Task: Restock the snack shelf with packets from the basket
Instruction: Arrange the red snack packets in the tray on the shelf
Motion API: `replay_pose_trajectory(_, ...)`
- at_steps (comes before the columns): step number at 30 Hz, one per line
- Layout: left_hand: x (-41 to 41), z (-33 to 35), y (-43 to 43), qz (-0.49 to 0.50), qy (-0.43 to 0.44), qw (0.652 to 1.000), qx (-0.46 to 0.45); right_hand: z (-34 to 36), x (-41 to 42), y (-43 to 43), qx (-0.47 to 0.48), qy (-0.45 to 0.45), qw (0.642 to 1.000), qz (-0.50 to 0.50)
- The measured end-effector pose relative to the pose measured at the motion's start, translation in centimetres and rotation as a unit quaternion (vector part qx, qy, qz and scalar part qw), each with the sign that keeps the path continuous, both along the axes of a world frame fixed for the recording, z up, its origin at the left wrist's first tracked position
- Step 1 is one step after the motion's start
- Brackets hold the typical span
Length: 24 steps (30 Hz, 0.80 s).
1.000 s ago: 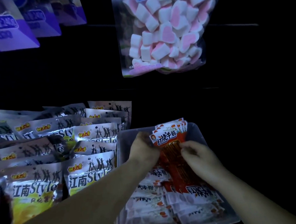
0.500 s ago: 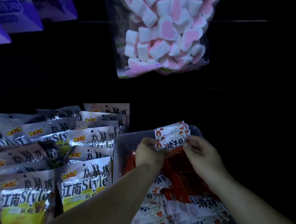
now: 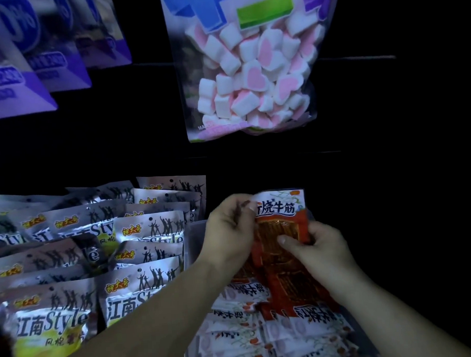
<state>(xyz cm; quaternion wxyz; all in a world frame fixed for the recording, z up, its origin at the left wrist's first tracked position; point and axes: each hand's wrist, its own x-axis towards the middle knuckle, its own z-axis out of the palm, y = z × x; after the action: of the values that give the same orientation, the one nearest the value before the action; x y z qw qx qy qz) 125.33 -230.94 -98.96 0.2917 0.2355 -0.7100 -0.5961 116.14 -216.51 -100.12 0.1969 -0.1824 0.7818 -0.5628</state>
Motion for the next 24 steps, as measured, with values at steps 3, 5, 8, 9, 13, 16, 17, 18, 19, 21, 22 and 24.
replay_pose_trajectory(3, 1.5, 1.8, 1.2, 0.043, -0.03, 0.998, 0.028, 1.3, 0.8, -0.2, -0.039, 0.007, 0.999, -0.007)
replay_pose_trajectory(5, 2.5, 2.7, 3.0, -0.021, -0.033, 0.996, 0.083, 2.1, 1.3, 0.0, -0.059, 0.0, 0.997, 0.039)
replay_pose_trajectory(8, 3.6, 3.2, 4.7, -0.084, -0.032, 0.986, 0.142, 3.1, 1.6, 0.8, -0.043, -0.036, 0.984, 0.17)
replay_pose_trajectory(9, 3.8, 3.3, 4.7, -0.081, -0.033, 0.986, 0.145, 3.5, 1.7, 1.1, -0.04, -0.064, 0.976, 0.204)
replay_pose_trajectory(13, 4.8, 3.6, 4.2, -0.053, -0.057, 0.99, 0.122, 4.4, 2.0, 1.9, -0.047, -0.124, 0.961, 0.241)
replay_pose_trajectory(16, 5.5, 3.8, 4.9, -0.069, -0.068, 0.988, 0.117, 4.8, 2.3, 2.4, -0.048, -0.149, 0.954, 0.255)
replay_pose_trajectory(17, 5.7, 3.7, 5.0, -0.072, -0.057, 0.988, 0.127, 5.0, 2.4, 2.5, -0.048, -0.161, 0.952, 0.255)
replay_pose_trajectory(18, 5.9, 3.9, 5.1, -0.077, -0.043, 0.986, 0.143, 5.0, 2.5, 2.7, -0.047, -0.166, 0.953, 0.248)
replay_pose_trajectory(19, 6.1, 4.2, 5.3, -0.088, -0.033, 0.982, 0.163, 5.0, 2.5, 2.8, -0.049, -0.164, 0.956, 0.237)
replay_pose_trajectory(21, 6.3, 4.4, 5.7, -0.124, -0.027, 0.972, 0.196, 4.9, 2.6, 2.9, -0.056, -0.13, 0.967, 0.213)
replay_pose_trajectory(22, 6.3, 4.3, 5.9, -0.132, -0.032, 0.97, 0.199, 4.8, 2.8, 2.8, -0.059, -0.107, 0.971, 0.206)
replay_pose_trajectory(24, 6.4, 4.3, 6.2, -0.115, -0.041, 0.972, 0.201, 4.0, 3.1, 2.7, -0.039, -0.042, 0.985, 0.163)
